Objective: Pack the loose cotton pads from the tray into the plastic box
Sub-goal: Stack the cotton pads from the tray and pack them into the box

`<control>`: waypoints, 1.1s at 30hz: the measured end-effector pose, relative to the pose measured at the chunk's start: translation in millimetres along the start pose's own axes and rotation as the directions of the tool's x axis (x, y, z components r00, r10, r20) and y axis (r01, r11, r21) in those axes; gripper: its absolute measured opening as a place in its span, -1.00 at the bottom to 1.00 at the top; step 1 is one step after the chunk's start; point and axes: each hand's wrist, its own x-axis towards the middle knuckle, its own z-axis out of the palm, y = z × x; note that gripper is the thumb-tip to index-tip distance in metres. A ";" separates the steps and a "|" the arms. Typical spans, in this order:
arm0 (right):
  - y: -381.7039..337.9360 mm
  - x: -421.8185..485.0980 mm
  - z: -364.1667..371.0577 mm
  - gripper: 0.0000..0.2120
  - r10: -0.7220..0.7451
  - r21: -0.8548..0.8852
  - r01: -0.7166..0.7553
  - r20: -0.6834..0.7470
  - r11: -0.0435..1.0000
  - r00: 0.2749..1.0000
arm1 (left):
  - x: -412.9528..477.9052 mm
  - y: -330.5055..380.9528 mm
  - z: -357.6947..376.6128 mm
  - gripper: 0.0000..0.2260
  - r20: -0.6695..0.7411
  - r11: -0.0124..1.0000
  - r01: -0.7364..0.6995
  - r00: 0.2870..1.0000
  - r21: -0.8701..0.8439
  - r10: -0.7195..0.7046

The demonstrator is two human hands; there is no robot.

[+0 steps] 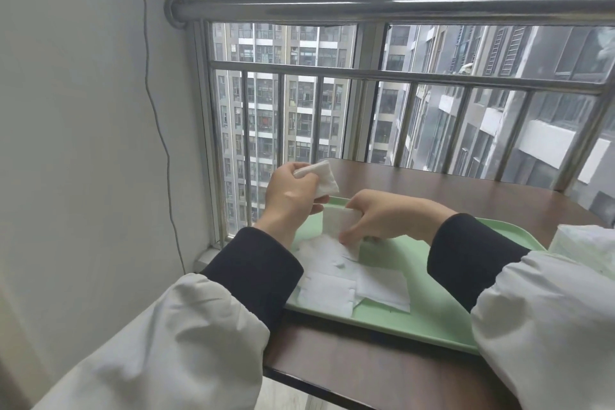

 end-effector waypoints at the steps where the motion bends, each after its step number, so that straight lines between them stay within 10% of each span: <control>1: 3.9 -4.5 -1.7 -0.85 -0.008 0.077 0.009 -0.016 0.997 1.000 | -0.5 0.2 0.0 -0.84 -0.001 1.000 -0.004 1.000 -0.003 0.004; 11: 50.0 -50.7 -16.5 -0.68 -0.130 0.730 0.223 -0.183 0.646 0.975 | -6.7 -2.5 4.4 -0.83 0.169 1.000 -0.029 0.985 -0.011 0.031; 19: 35.4 -48.4 -8.7 -0.51 -0.154 0.875 0.221 -0.170 0.431 0.973 | -12.3 4.1 12.1 -0.78 0.276 0.992 0.008 0.961 -0.123 0.026; 33: 21.8 -47.2 -2.5 -0.84 0.084 0.911 0.094 -0.139 0.402 0.987 | -15.0 9.0 15.6 -0.77 0.347 0.966 0.085 0.938 -0.246 0.006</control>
